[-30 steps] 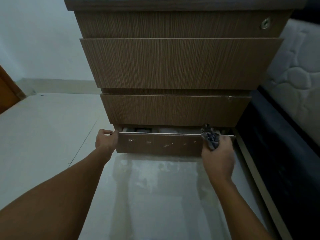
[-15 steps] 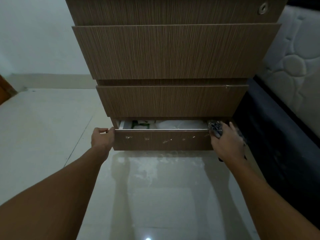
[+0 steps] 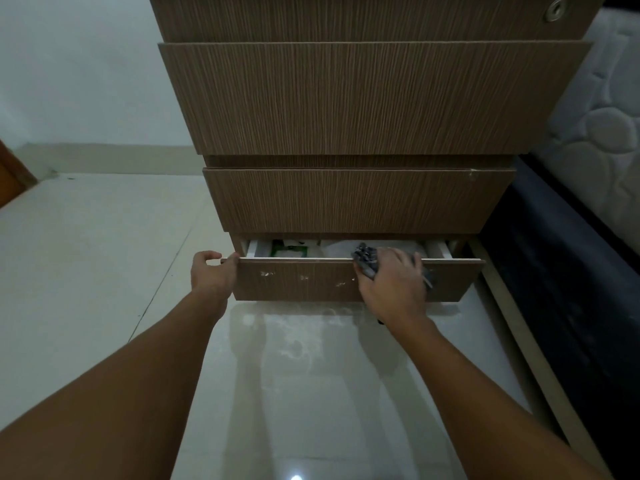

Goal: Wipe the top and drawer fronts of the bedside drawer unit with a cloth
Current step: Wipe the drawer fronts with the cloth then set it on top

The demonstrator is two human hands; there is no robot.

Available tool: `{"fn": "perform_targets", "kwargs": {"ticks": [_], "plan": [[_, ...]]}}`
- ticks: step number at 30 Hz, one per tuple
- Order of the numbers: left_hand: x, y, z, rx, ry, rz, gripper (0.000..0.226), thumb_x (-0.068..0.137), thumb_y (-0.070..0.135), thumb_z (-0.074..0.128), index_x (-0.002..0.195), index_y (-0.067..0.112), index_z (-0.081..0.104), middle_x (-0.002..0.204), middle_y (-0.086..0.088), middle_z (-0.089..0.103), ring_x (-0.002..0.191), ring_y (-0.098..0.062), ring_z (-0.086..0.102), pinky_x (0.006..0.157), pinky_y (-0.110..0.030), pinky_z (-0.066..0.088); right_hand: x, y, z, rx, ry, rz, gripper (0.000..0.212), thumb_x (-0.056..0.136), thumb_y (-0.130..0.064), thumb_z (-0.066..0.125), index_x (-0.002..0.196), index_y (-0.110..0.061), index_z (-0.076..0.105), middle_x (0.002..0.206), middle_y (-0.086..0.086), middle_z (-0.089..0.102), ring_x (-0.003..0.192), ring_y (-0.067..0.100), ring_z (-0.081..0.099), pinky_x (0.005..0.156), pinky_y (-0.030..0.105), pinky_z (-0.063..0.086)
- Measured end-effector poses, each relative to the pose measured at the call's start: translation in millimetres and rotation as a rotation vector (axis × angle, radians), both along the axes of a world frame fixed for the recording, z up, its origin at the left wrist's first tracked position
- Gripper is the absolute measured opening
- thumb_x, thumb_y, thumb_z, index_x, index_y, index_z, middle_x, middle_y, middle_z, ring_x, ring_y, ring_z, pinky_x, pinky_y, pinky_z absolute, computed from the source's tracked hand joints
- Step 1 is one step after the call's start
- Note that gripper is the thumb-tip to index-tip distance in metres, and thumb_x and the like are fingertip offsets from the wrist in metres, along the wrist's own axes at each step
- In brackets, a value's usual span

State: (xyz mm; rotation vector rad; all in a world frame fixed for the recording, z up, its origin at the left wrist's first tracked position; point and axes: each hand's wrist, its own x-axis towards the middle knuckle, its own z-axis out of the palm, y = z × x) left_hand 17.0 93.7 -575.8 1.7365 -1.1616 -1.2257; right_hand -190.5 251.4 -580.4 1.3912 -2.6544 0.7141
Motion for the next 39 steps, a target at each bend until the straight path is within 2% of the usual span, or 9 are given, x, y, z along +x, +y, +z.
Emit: {"fn": "perform_targets", "kwargs": {"ticks": [5, 12, 18, 21, 24, 27, 30, 34, 39], "plan": [[5.2, -1.7, -2.1, 0.018, -0.001, 0.008, 0.035, 0.089, 0.030, 0.068, 0.116, 0.017, 0.050, 0.128, -0.014, 0.055, 0.112, -0.033, 0.054, 0.079, -0.039, 0.046, 30.8, -25.3, -4.5, -0.069, -0.035, 0.079, 0.038, 0.089, -0.040, 0.061, 0.116, -0.014, 0.065, 0.122, 0.006, 0.066, 0.120, 0.023, 0.051, 0.114, 0.046, 0.026], [8.9, 0.1, -4.5, 0.022, 0.034, 0.006, 0.032, 0.088, 0.034, 0.069, 0.108, 0.011, 0.059, 0.103, -0.005, 0.057, 0.097, -0.025, 0.052, 0.089, -0.040, 0.049, 76.4, -59.3, -8.1, -0.112, -0.030, 0.170, 0.040, 0.088, -0.040, 0.061, 0.118, -0.013, 0.066, 0.119, 0.005, 0.068, 0.115, 0.021, 0.056, 0.113, 0.041, 0.028], [17.4, -4.9, -7.6, 0.041, 0.079, -0.045, 0.025, 0.088, 0.038, 0.069, 0.091, 0.014, 0.061, 0.099, -0.005, 0.065, 0.099, -0.024, 0.061, 0.084, -0.036, 0.047, 106.0, -84.2, -9.8, -0.092, -0.063, 0.215, 0.041, 0.089, -0.040, 0.059, 0.120, -0.014, 0.065, 0.122, 0.002, 0.067, 0.120, 0.018, 0.054, 0.116, 0.042, 0.025], [23.5, -3.3, -12.1, 0.056, 0.104, -0.048, 0.032, 0.093, 0.044, 0.057, 0.091, 0.013, 0.066, 0.099, -0.005, 0.066, 0.099, -0.023, 0.062, 0.090, -0.043, 0.049, 120.4, -91.1, -10.5, -0.134, -0.070, 0.221, 0.038, 0.090, -0.039, 0.059, 0.118, -0.015, 0.066, 0.119, 0.001, 0.068, 0.118, 0.017, 0.056, 0.116, 0.041, 0.025], [29.9, -2.6, -9.9, 0.158, 0.253, -0.061, 0.052, 0.101, 0.048, 0.033, 0.111, 0.010, 0.067, 0.107, -0.004, 0.067, 0.105, -0.021, 0.060, 0.100, -0.047, 0.042, 133.9, -99.6, -5.6, -0.121, -0.116, 0.253, 0.035, 0.092, -0.041, 0.056, 0.114, -0.017, 0.067, 0.115, 0.000, 0.069, 0.116, 0.017, 0.056, 0.115, 0.041, 0.027], [38.4, -6.1, -8.1, 0.207, 0.340, -0.094, 0.065, 0.102, 0.049, 0.016, 0.094, 0.014, 0.071, 0.104, -0.003, 0.070, 0.107, -0.021, 0.060, 0.105, -0.049, 0.038, 145.3, -107.3, 1.3, -0.098, -0.158, 0.286, 0.032, 0.094, -0.040, 0.053, 0.110, -0.017, 0.067, 0.113, 0.001, 0.069, 0.115, 0.020, 0.054, 0.112, 0.039, 0.029], [44.6, -8.7, -7.5, 0.243, 0.376, -0.105, 0.072, 0.100, 0.052, 0.010, 0.089, 0.017, 0.072, 0.098, -0.001, 0.072, 0.103, -0.019, 0.062, 0.103, -0.049, 0.041, 156.0, -112.3, 8.8, -0.072, -0.177, 0.305, 0.029, 0.096, -0.037, 0.051, 0.104, -0.016, 0.068, 0.109, 0.003, 0.068, 0.113, 0.021, 0.053, 0.108, 0.038, 0.031], [49.4, -12.4, -12.2, 0.283, 0.415, -0.124, 0.077, 0.098, 0.055, 0.006, 0.103, 0.014, 0.072, 0.106, -0.004, 0.073, 0.107, -0.021, 0.062, 0.104, -0.050, 0.043, 166.2, -121.8, 16.7, -0.047, -0.232, 0.328, 0.030, 0.097, -0.039, 0.047, 0.090, -0.018, 0.067, 0.095, 0.004, 0.068, 0.104, 0.023, 0.056, 0.104, 0.040, 0.034], [51.4, -14.6, -15.9, 0.290, 0.434, -0.110, 0.078, 0.097, 0.054, 0.006, 0.111, 0.013, 0.071, 0.109, -0.006, 0.072, 0.107, -0.022, 0.063, 0.104, -0.051, 0.043, 168.7, -129.1, 18.5, 0.035, -0.330, 0.323, 0.043, 0.097, -0.051, 0.041, 0.097, -0.019, 0.069, 0.098, 0.006, 0.066, 0.108, 0.026, 0.050, 0.092, 0.041, 0.040]]}}
